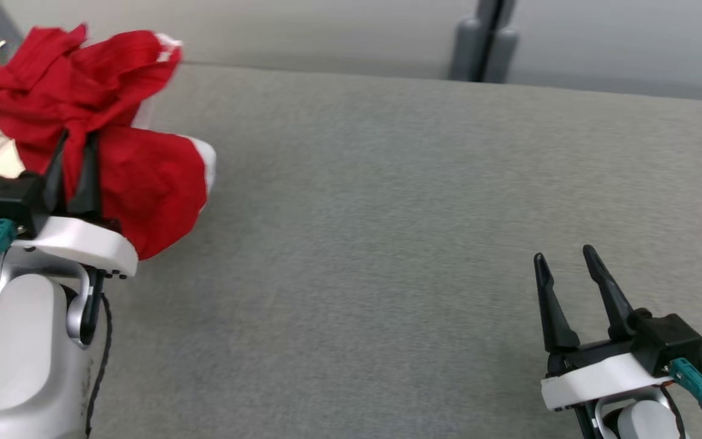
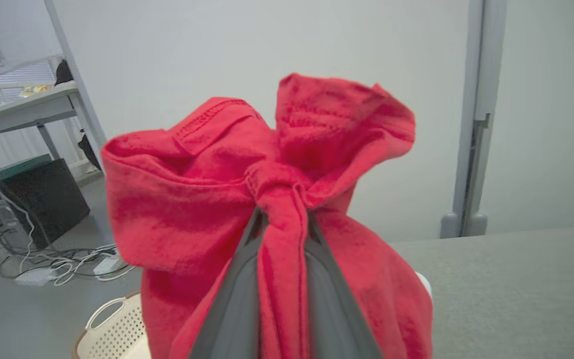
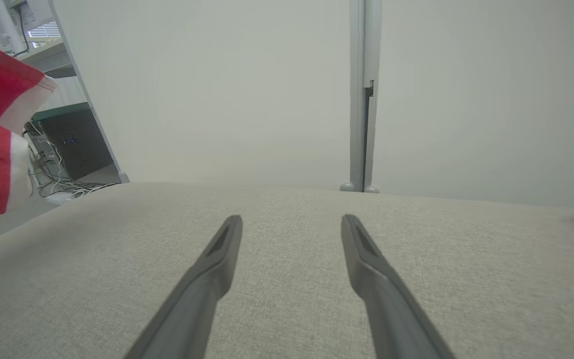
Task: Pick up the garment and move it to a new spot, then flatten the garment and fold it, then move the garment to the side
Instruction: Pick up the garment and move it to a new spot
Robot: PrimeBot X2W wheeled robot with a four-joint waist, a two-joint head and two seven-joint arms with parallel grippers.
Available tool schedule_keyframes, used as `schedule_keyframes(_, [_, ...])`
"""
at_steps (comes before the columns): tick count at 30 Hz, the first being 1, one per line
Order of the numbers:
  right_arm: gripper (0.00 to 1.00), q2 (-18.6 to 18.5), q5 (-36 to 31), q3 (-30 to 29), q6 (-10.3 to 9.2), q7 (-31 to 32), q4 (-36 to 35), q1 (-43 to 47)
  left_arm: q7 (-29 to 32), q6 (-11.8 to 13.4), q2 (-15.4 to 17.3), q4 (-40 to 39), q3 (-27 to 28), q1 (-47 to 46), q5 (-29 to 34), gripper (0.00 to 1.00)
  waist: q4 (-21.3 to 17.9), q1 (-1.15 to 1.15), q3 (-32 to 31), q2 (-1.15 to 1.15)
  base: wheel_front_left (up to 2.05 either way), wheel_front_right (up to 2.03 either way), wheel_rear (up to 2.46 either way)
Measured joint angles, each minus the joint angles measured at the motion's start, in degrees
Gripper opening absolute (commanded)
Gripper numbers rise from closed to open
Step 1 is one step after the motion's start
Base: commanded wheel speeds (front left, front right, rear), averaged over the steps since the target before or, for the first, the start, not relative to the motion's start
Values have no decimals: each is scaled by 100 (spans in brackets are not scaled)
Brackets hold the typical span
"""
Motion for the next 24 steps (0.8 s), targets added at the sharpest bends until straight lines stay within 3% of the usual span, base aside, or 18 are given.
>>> schedule_keyframes(7, [100, 116, 23, -57, 0, -1, -64, 78, 619, -89, -82, -1333, -588, 413, 149, 0, -909, 0, -267, 0, 0, 0, 0])
schedule_keyframes(12, [100, 146, 19, -121, 0, -1, -158, 71, 1166, -190, -328, -1641, -1319, 541, 4, 0, -1624, 0, -291, 0, 0, 0, 0])
schedule_keyframes(17, [100, 163, 5, -227, 0, 0, -245, 64, 1281, -222, -589, -1065, -2215, 493, -74, 0, -2272, 0, -137, 0, 0, 0, 0])
schedule_keyframes(22, [100, 207, 5, -201, 0, 0, -305, 56, 867, -232, -779, -147, -3032, 249, -222, 0, -2728, 0, 212, 0, 0, 0, 0])
schedule_keyframes(23, [100, 210, 8, -198, 0, 0, -313, 52, 739, -232, -811, 27, -3162, 203, -242, 7, -2794, 0, 294, 0, 0, 0, 0])
schedule_keyframes(24, [100, 220, 11, -188, 0, 0, -320, 38, 634, -232, -833, 175, -3278, 149, -302, 84, -2852, 0, 369, 0, 0, 0, 0])
